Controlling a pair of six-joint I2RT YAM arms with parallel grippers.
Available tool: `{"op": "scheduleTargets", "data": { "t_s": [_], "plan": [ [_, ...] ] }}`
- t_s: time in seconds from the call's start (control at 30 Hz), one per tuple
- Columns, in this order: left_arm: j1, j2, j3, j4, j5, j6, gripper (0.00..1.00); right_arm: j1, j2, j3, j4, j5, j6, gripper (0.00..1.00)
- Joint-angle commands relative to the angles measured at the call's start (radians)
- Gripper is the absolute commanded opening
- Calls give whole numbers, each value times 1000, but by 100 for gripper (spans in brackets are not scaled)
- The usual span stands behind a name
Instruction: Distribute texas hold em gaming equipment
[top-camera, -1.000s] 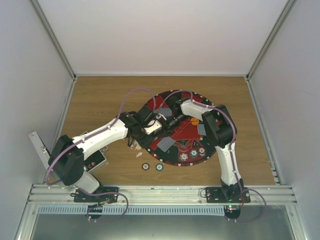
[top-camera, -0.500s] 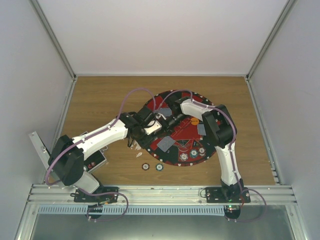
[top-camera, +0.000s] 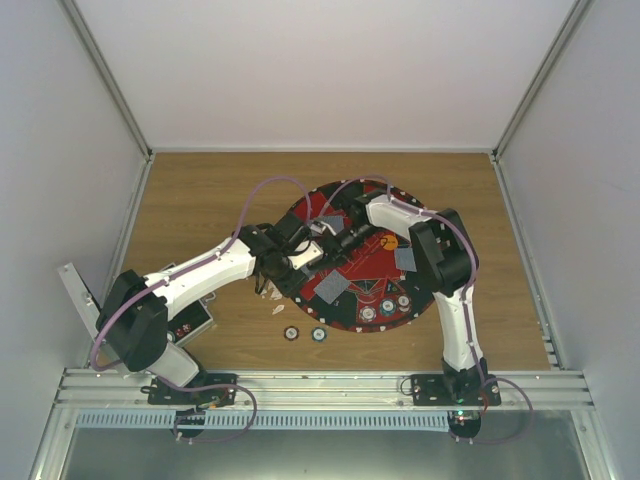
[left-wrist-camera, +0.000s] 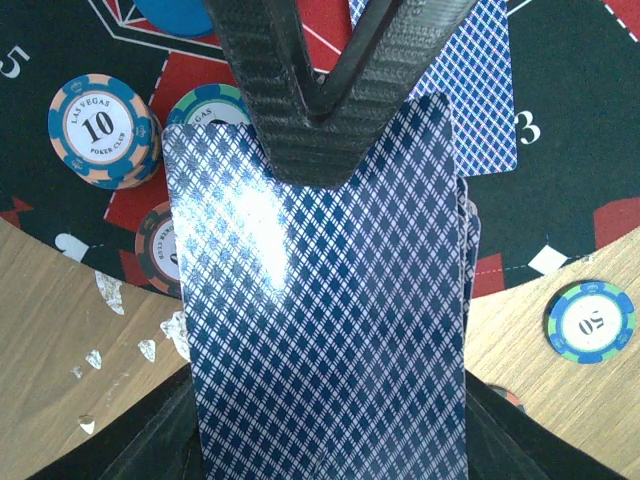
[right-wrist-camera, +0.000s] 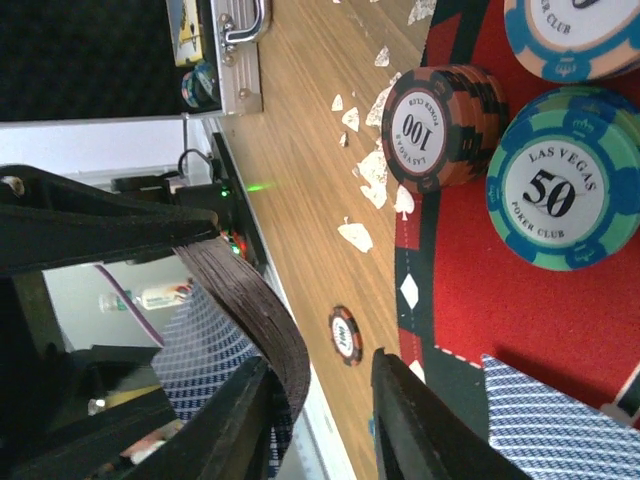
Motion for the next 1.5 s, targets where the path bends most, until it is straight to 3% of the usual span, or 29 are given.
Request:
{"op": "scheduleTargets", "data": {
  "t_s": [0.0, 0.2, 0.27, 0.5, 0.67, 0.8, 0.97, 1.13, 1.33, 1.47],
  "plan": [
    [-3, -43, -2, 38, -5, 5, 56, -14, -38, -4, -6, -14, -11, 25],
    [-3, -41, -4, 38, -3, 5, 56, -14, -65, -4, 2, -67, -18, 3],
    [-3, -42, -4, 39, -3, 5, 56, -16, -74, -9, 6, -58, -13, 1],
    [-3, -41, -4, 38, -4, 5, 56, -75, -122, -54, 62, -8, 40, 0],
    [-3, -43, -4, 37, -8, 5, 56, -225, -196, -137, 109, 97, 79, 1],
    [-3, -44, -4, 37, -10, 5, 56, -311, -245, -190, 85, 140, 19, 1],
    [-3, -38, -1, 38, -5, 5, 56, -254, -268, -266, 105, 86, -14, 1],
    [-3, -40, -3, 38, -3, 6, 56, -134, -216, -275, 111, 127, -23, 1],
    [-3, -42, -5, 37, -5, 6, 56, -102, -176, -270, 116, 190, -28, 1],
    [-3, -37, -1, 37, -6, 8, 56, -92, -159, -276, 108, 233, -32, 13]
  ]
}}
